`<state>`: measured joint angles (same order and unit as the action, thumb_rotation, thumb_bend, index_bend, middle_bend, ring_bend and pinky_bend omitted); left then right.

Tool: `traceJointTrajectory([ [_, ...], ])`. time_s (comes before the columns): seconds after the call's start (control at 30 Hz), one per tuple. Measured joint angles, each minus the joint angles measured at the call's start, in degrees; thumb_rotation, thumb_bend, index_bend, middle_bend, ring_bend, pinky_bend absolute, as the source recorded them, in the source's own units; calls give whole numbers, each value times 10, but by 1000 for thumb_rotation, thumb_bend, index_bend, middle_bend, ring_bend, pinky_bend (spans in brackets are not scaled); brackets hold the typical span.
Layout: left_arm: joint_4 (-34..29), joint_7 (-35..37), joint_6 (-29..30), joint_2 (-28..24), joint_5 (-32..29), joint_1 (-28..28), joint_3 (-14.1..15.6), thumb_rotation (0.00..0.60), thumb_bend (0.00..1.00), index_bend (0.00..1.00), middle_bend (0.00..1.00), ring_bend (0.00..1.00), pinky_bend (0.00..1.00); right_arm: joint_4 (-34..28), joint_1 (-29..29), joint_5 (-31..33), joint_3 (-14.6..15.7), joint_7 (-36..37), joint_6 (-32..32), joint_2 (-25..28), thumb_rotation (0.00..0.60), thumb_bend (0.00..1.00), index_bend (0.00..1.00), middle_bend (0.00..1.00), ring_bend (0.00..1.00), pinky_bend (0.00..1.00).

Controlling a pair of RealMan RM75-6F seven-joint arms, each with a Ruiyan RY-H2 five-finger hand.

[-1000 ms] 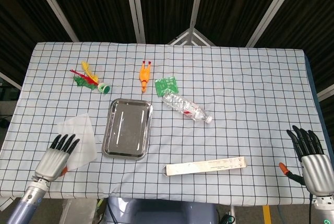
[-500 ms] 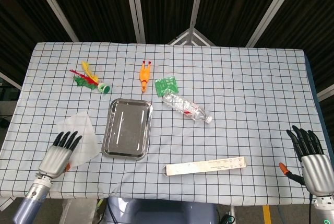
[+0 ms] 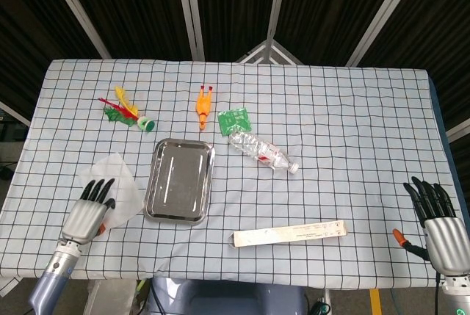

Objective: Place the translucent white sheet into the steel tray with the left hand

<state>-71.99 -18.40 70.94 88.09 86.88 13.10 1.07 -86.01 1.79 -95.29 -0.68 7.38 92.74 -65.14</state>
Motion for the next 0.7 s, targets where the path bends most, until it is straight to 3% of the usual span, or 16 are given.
traceJointTrajectory([
  [0.4, 9, 25, 16, 10, 2, 4, -6, 600, 427, 568, 0, 0, 0, -1, 0, 0, 0, 1, -1, 1, 600, 290, 0, 0, 0, 0],
  [0.7, -1, 33, 36, 2, 13, 8, -9, 600, 439, 593, 4, 0, 0, 0, 0, 0, 0, 2, 0, 1, 600, 291, 0, 0, 0, 0],
])
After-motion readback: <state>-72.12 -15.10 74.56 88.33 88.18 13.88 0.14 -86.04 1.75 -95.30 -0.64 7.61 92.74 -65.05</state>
